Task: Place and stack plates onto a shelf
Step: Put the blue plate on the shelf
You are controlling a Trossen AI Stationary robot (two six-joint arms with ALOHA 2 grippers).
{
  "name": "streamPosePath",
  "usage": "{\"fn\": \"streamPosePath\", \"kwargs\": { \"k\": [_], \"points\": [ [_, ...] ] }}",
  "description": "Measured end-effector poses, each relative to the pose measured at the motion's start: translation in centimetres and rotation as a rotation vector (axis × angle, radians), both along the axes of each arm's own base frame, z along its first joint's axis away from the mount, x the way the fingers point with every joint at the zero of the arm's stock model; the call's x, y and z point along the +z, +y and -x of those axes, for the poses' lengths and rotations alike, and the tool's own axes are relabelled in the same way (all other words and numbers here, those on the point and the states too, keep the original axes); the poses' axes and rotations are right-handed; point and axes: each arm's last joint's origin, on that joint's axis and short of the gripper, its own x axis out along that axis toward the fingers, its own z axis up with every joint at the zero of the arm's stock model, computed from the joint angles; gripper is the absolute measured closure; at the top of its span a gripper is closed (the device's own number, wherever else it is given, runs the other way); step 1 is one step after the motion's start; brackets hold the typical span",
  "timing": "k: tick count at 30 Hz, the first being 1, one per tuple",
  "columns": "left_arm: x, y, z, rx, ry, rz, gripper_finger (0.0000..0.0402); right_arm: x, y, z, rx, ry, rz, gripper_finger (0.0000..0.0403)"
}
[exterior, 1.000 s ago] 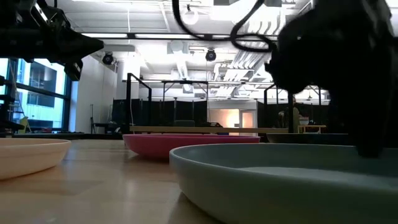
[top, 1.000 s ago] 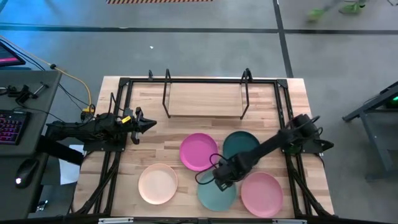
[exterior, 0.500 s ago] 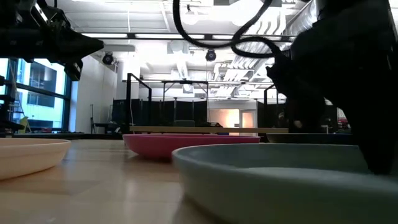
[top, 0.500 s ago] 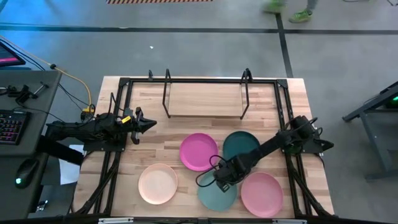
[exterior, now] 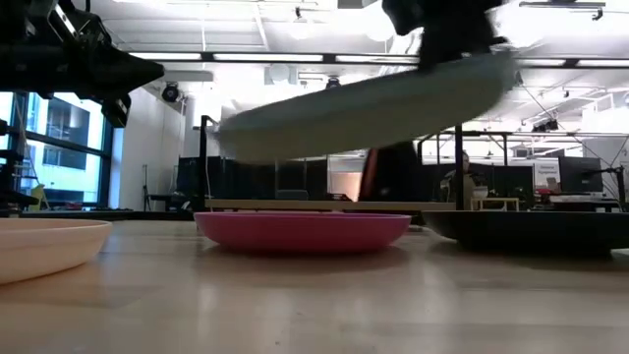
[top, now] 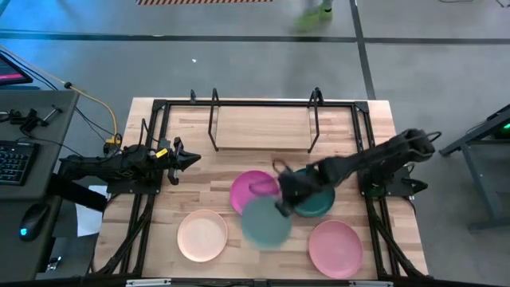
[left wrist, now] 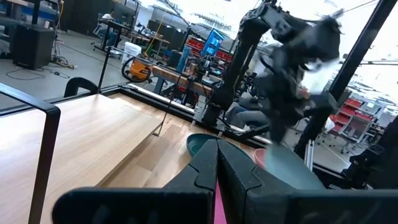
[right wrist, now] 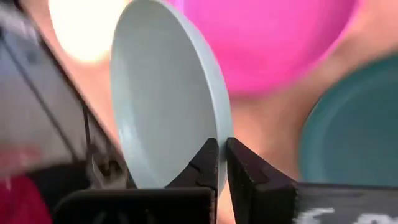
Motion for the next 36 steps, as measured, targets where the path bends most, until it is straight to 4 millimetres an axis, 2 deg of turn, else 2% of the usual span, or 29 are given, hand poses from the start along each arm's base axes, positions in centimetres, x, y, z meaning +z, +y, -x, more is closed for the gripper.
{"fn": "streamPosePath", "kwargs": {
  "k": [5,9,12,15,18,29,33,36],
  "points": [
    [0.0,0.0,0.0,0.0,0.001,0.0,0.0401,0.9,-5.5,-0.5,-0.159,-0.055,0.147,0.0402],
    [0.0,0.0,0.0,0.0,0.0,0.0,0.0401,1.0,-10.1,-0.6,-0.385,-0.062,0.269,0.0402],
    [0.0,0.0,0.0,0.0,0.001,0.0,0.0401,1.4,-12.3,-0.7,-0.52,-0.112,0.317,0.0402],
    [0.0,0.0,0.0,0.0,0.001,0.0,0.0401,2.0,-13.3,-0.2,-0.541,-0.12,0.328,0.0403],
    [0.0,0.0,0.0,0.0,0.001,0.0,0.0401,1.6,-13.6,0.7,-0.553,-0.025,0.346,0.0403],
    [0.0,0.0,0.0,0.0,0.001,0.0,0.0401,1.3,-14.6,1.8,-0.769,0.045,0.432,0.0403],
    [0.0,0.0,0.0,0.0,0.001,0.0,0.0401,-0.4,-15.9,2.6,-0.885,0.075,0.448,0.0403],
    [0.0,0.0,0.0,0.0,0.001,0.0,0.0401,-2.2,-16.6,2.6,-0.943,0.023,0.409,0.0403]
  ]
}}
